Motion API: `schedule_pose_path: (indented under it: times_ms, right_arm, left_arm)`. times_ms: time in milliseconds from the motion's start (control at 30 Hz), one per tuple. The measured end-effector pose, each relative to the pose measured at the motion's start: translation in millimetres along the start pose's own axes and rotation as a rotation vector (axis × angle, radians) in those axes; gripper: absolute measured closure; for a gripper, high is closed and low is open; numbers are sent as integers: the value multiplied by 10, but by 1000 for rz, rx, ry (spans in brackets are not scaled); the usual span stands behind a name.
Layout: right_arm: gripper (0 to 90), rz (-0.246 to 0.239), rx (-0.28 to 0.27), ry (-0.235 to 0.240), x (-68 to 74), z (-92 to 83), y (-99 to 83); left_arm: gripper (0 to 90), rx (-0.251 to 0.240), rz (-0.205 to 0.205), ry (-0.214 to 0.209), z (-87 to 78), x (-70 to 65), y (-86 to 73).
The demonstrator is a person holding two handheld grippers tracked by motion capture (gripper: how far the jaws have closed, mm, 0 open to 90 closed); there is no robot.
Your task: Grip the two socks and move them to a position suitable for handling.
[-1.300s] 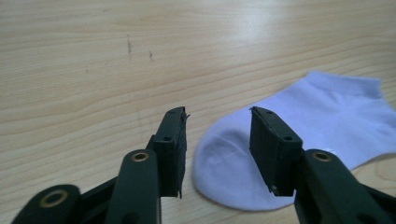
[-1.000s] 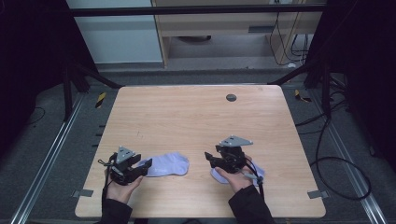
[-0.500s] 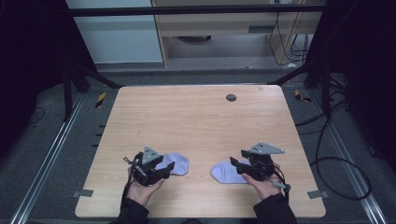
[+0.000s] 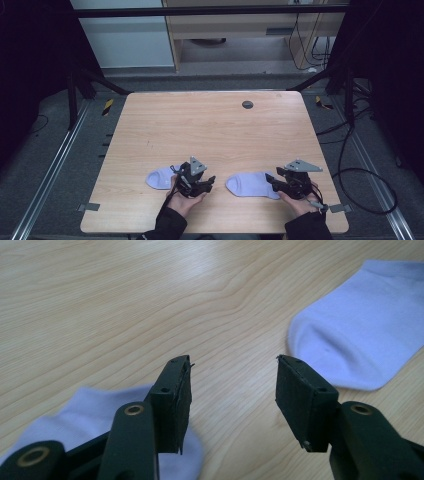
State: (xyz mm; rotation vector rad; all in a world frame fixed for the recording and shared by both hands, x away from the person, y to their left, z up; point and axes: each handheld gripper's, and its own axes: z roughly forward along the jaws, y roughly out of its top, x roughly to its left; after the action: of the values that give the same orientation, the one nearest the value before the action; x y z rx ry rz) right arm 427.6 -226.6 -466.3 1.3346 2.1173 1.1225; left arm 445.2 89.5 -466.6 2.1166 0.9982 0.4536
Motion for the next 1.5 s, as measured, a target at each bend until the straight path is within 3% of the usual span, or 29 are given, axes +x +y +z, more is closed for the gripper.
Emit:
schedule_pose_path:
  times_ms: [67,233,333,567,900,1000,1133,1233,1267,1500]
  right_arm:
    - [510,4,20,-15,-75,29,-42]
    - [537,7,55,-35,-155,73,-91]
    - [571,11,81,-55,-202,105,-117]
    - [637,5,119,-63,-230,161,-149]
    - [862,8,177,-23,-209,202,-160]
    - [879,9,177,-15,-194,167,-133]
    - [881,6,137,9,-142,71,-73]
    - [881,-6,91,37,-43,-54,10]
    - [881,-17,66,62,44,-126,73]
    - [880,-50,35,116,288,-173,195]
  left_arm:
    - [481,4,22,-7,95,-118,49]
    - [507,20,55,-5,235,-262,94]
    - [541,39,55,-18,342,-350,100]
    - [600,71,36,-37,454,-394,97]
    - [874,104,-10,-85,492,-360,110]
    - [887,82,-8,-100,428,-343,132]
    - [889,57,9,-109,287,-319,180]
    - [889,39,22,-110,120,-279,226]
    - [889,26,35,-107,-7,-238,251]
    - [889,22,48,-97,-281,-91,173]
